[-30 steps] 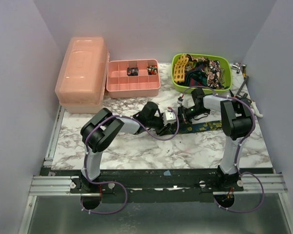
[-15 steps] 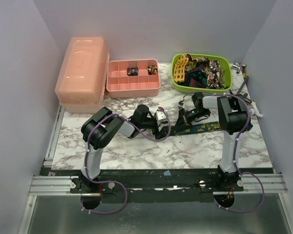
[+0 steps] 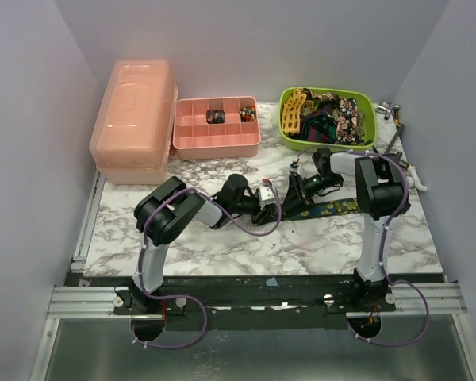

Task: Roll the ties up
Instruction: Roll the tie at the center of the board.

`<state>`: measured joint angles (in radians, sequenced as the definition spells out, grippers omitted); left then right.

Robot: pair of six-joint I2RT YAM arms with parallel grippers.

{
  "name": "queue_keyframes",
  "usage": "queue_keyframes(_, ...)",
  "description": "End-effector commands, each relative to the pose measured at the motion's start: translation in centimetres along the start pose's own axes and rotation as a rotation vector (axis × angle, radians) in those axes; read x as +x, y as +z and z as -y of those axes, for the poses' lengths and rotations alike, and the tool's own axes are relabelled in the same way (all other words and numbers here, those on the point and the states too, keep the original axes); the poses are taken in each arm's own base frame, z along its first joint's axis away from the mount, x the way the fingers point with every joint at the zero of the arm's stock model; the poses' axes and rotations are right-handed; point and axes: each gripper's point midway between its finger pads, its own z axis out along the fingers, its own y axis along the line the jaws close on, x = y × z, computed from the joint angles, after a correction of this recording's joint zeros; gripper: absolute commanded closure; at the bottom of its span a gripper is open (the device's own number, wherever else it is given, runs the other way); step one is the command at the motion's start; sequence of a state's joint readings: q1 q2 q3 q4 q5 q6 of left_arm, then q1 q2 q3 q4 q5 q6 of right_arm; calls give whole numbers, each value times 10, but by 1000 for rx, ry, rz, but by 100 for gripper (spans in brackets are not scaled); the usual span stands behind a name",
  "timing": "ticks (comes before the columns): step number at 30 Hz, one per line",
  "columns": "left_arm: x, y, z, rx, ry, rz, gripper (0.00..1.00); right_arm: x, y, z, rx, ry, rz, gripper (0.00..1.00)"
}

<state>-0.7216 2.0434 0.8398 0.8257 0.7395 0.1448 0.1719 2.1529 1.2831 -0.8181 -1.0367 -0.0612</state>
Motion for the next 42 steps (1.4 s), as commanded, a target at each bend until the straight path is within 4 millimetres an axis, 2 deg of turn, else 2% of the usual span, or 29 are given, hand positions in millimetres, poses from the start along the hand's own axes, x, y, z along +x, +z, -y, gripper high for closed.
queue_keyframes(1, 41, -19, 7, -28, -12, -210, 82, 3, -15, 8, 152, -158, -9, 45)
queue_keyframes(3, 45, -22, 6, -32, -13, -250, 82, 3, -20, -9, 120, -187, 6, 38)
queue_keyframes(5, 47, -22, 5, -39, -16, -279, 82, 4, -19, -22, 86, -195, 15, 36)
queue_keyframes(7, 46, -19, 2, -46, -19, -298, 82, 6, -11, -26, 78, -187, 1, 38)
queue_keyframes(11, 45, -15, 5, -39, 10, -320, 81, 7, 7, -20, 62, -135, -25, 47)
queue_keyframes(14, 48, -13, 10, -25, 23, -341, 81, 0, 10, -13, 82, -112, -19, 54)
queue_keyframes(18, 54, -13, 19, 10, 40, -369, 80, 4, 10, -6, 106, -96, -36, 61)
queue_keyframes(20, 57, -14, 20, 14, 33, -380, 80, 7, 6, -8, 98, -91, -44, 52)
queue_keyframes(22, 58, -15, 20, 9, 32, -385, 80, 4, 0, -14, 91, -104, -28, 36)
queue_keyframes(23, 58, -15, 20, 10, 30, -387, 80, 1, -5, -18, 87, -112, -13, 33)
queue_keyframes(25, 59, -16, 20, 10, 30, -390, 80, -5, -9, -24, 84, -123, 5, 32)
queue_keyframes(28, 60, -14, 19, 13, 33, -396, 80, -14, -8, -29, 65, -117, 23, 40)
queue_keyframes(31, 62, -12, 16, 8, 31, -408, 79, -15, -4, -24, 64, -98, 17, 47)
queue_keyframes(32, 61, -12, 15, 7, 32, -411, 79, -13, -2, -22, 67, -91, 8, 52)
queue_keyframes(35, 61, -11, 14, 5, 23, -413, 76, -3, 1, -8, 109, -73, -25, 79)
queue_keyframes(37, 58, -10, 14, 3, -5, -396, 65, 9, 3, 8, 159, -57, -64, 97)
queue_keyframes(40, 41, -10, 12, 18, -64, -279, 41, 26, 2, 40, 231, -15, -103, 100)
queue_keyframes(42, 27, -11, 10, 24, -91, -191, 30, 28, 0, 62, 297, -8, -104, 100)
